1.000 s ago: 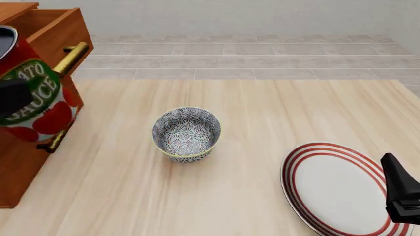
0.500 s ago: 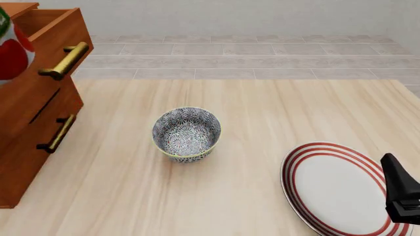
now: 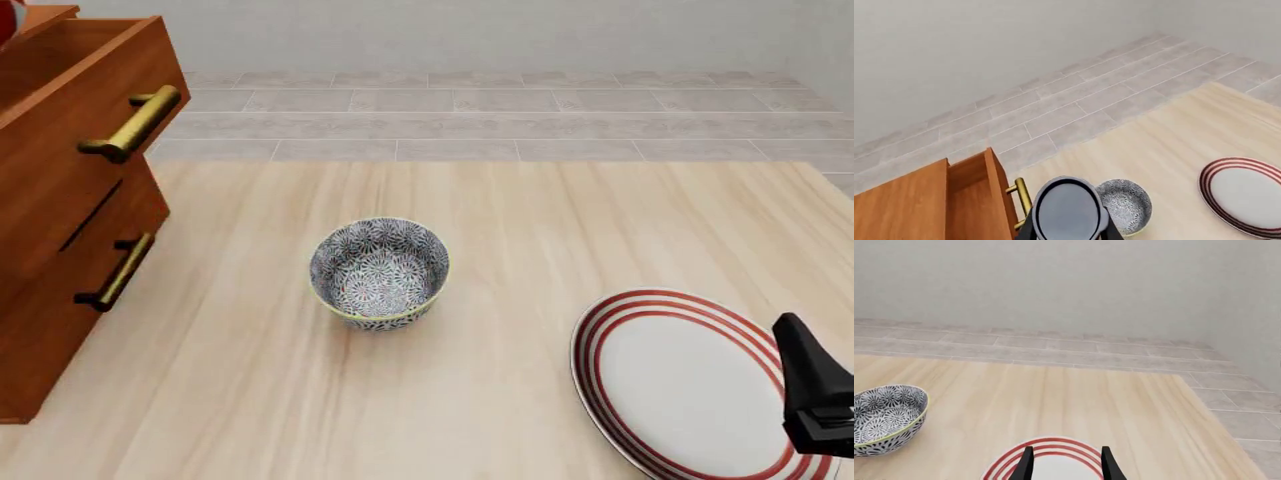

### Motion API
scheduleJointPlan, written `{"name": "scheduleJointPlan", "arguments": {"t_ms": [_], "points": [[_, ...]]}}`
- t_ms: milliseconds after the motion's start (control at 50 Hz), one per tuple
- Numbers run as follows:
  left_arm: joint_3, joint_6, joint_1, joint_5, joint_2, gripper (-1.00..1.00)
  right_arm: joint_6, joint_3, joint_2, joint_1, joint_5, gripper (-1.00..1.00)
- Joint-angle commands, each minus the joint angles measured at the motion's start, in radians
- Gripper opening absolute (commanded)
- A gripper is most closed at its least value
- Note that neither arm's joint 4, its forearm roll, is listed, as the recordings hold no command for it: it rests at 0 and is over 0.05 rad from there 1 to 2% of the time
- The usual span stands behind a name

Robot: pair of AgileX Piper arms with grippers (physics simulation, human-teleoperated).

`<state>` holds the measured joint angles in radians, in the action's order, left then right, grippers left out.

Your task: Put the ketchup in the top drawer of the cabinet.

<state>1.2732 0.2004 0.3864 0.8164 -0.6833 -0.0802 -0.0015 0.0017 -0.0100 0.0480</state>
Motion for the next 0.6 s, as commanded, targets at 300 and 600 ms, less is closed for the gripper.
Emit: {"name": "scheduleJointPlan", "arguments": {"t_ms": [300,600], "points": [[0.029,0.028,-0.185,-0.072,-0.125,-1.0,0.0,0.0,0.0,0.003,0.005,1.0],[0.014,0.04,-0.284,-0.136,-0.196,-1.0,0.0,0.0,0.002,0.001,0.007,1.0]]}}
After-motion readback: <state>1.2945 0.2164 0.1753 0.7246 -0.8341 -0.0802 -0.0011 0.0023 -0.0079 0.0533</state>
